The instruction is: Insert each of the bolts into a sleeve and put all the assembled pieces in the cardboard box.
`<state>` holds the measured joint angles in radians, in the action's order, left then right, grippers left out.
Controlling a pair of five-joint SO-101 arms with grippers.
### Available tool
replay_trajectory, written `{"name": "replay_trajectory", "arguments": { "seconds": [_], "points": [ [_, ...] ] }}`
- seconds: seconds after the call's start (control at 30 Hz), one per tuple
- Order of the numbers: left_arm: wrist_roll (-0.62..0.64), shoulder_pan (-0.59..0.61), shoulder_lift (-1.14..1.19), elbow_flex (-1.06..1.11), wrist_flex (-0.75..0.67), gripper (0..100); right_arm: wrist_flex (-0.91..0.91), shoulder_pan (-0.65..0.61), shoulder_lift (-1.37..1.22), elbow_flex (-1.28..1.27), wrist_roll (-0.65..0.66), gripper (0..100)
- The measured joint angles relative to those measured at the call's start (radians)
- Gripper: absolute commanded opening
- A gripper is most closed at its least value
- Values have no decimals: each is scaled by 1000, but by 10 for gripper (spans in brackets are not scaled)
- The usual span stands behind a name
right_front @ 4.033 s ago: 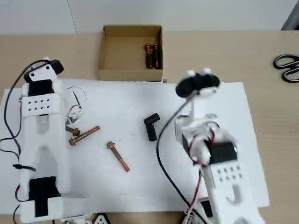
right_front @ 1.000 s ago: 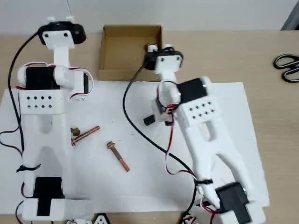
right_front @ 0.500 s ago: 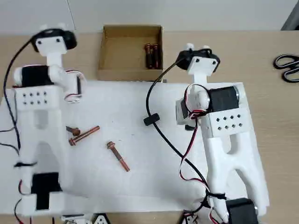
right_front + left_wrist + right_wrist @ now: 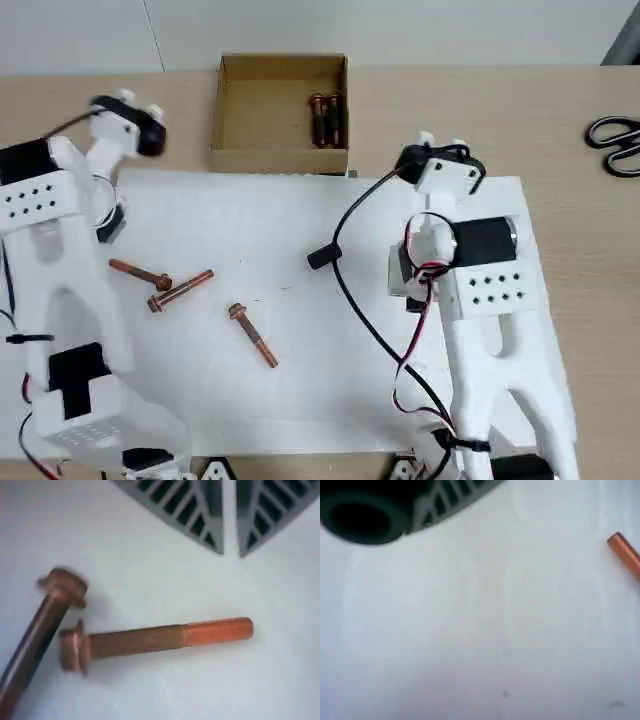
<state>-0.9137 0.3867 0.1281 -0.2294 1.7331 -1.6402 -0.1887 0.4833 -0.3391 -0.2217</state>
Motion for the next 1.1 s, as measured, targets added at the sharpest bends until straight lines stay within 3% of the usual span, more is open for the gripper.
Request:
{"name": "replay_trajectory", "arguments": {
  "seconds": [0.13,0.23,0.5,0.6,0.87,1.1],
  "points": [
    [-350,0,0,0,-11,5,0,25,26,-41,0,3],
    [-443,2,23,0,-18,5,0,44,28,-48,0,3],
    [-451,32,147,0,-18,6,0,64,28,-49,0,3],
    [-451,35,164,0,-18,51,0,68,28,-49,0,3],
    [-451,29,242,0,-23,89,0,173,28,-49,0,3],
    [-451,18,358,0,-114,89,0,183,28,-49,0,3]
  ]
}}
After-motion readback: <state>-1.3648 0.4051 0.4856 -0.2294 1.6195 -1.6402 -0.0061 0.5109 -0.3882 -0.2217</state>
